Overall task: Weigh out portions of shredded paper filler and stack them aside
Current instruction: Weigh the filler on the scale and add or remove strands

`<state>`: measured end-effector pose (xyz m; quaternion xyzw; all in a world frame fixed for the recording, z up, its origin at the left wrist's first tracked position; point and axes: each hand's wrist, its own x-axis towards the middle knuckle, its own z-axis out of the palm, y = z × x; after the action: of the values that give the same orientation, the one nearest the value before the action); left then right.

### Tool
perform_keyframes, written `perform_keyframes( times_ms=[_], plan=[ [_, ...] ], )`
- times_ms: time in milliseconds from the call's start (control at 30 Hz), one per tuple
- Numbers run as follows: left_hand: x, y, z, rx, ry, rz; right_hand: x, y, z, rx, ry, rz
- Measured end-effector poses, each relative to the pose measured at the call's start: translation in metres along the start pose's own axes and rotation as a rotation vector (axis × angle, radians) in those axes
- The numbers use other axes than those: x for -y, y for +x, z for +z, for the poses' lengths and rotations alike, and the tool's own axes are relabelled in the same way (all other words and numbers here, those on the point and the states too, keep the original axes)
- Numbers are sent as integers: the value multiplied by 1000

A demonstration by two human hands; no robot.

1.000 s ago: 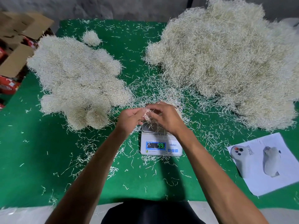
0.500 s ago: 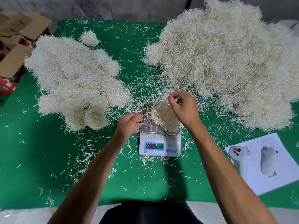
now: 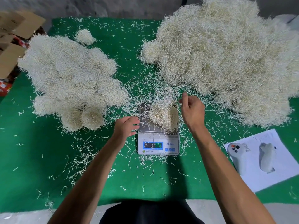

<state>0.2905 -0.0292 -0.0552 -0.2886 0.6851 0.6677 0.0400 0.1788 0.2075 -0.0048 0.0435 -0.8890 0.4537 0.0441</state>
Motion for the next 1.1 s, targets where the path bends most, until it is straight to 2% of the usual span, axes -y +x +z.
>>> perform_keyframes(
  times_ms=[433,800,967,1100],
  plan=[
    [-2,7,1,-12,-11,-12,-1,2,3,-21,-35,50],
    [7,10,0,-105,-15,-5,-8,0,13,3,17,54],
    [0,14,7,-147,-47,39,-15,0,21,7,-54,87],
    [-17,24,29,-69,-166,-26,-20,-4,39,42,-158,161]
  ],
)
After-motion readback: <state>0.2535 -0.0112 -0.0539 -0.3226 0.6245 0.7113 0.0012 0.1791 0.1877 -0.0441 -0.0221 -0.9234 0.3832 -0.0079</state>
